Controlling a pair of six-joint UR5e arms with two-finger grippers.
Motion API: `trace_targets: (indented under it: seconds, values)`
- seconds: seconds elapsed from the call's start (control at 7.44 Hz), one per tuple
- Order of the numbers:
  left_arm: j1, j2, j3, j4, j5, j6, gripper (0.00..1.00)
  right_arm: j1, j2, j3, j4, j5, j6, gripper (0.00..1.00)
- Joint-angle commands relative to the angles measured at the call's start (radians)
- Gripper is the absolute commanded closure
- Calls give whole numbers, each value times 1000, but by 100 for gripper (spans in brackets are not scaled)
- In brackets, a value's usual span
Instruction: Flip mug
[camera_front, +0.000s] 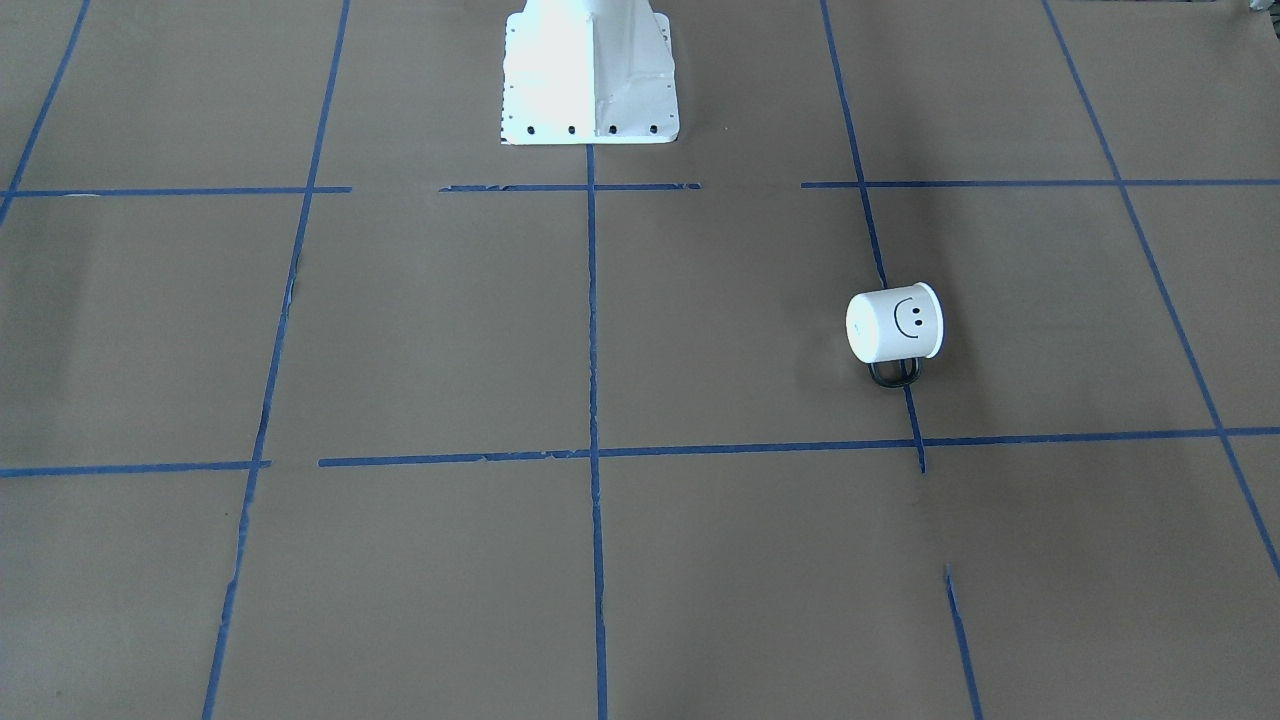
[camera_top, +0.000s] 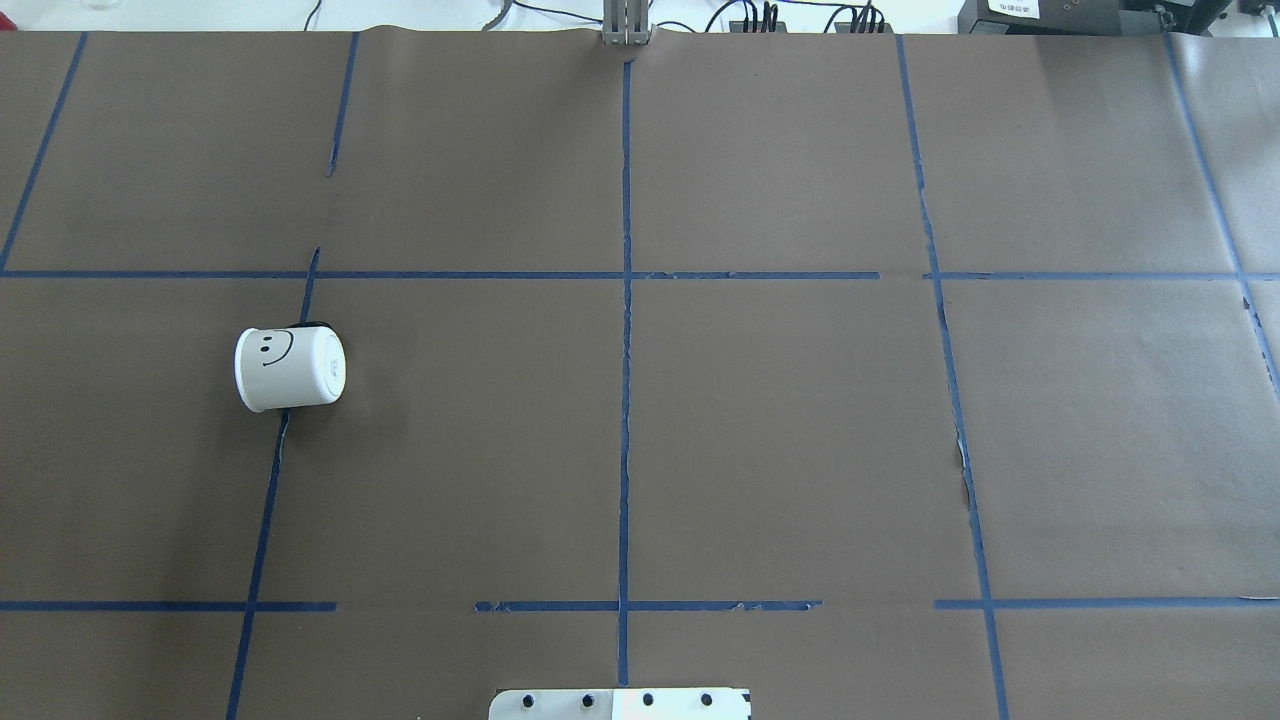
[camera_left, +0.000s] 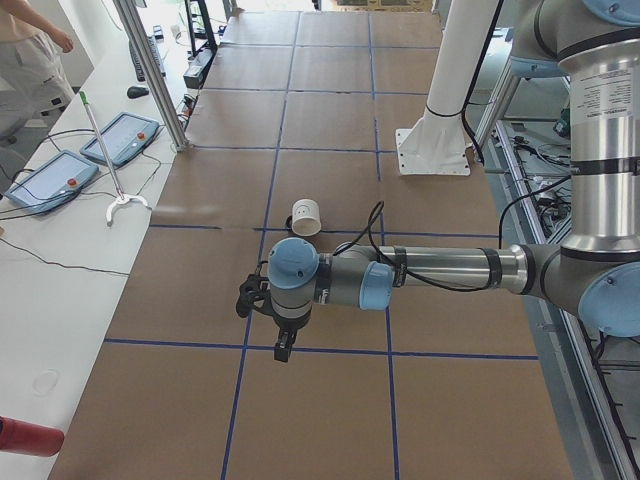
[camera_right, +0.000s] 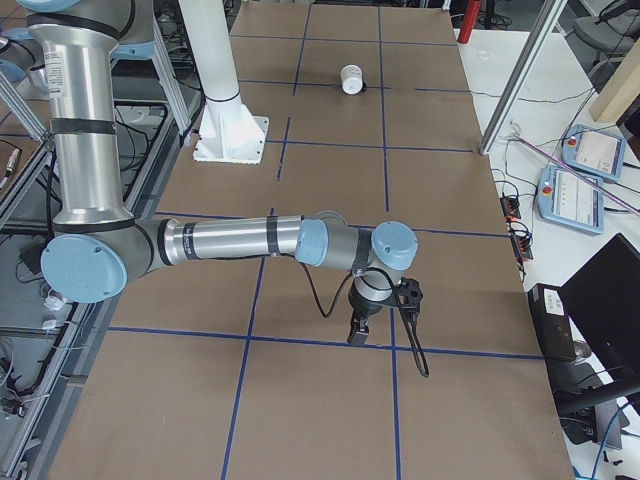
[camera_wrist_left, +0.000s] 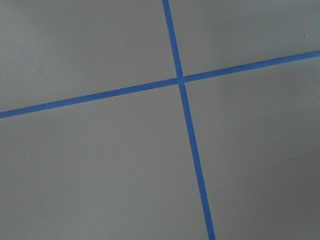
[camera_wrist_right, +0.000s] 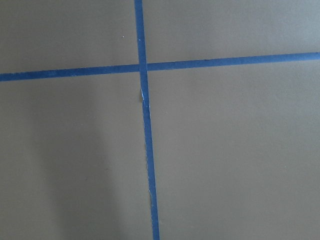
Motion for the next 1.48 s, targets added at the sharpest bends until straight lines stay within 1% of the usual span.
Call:
trace_targets:
  seconds: [0.0,0.13,0.27,0.4,0.54,0.67,0.81,0.94,1.07,1.21,1.34]
  values:
    - [9,-13,-4,-110,-73,-39,0,0,-1,0,0,0,0,0]
    - [29,-12,2,-162,-76,-173,0,0,-1,0,0,0,0,0]
    - [102,-10,5,-246,-75,-341,0,0,-1,0,0,0,0,0]
    - [165,3,10,-381,-73,-525,0,0,1,0,0,0,0,0]
    - [225,64,10,-573,-40,-683,0,0,1,0,0,0,0,0]
    - [303,103,10,-748,27,-905,0,0,1,0,0,0,0,0]
    - [410,106,10,-873,84,-1108,0,0,1,0,0,0,0,0]
    - [537,105,10,-1040,197,-1382,0,0,1,0,0,0,0,0]
    - [645,96,10,-1178,303,-1582,0,0,-1,0,0,0,0,0]
    - [720,74,10,-1260,385,-1711,0,0,1,0,0,0,0,0]
    - [767,44,17,-1338,477,-1808,0,0,1,0,0,0,0,0]
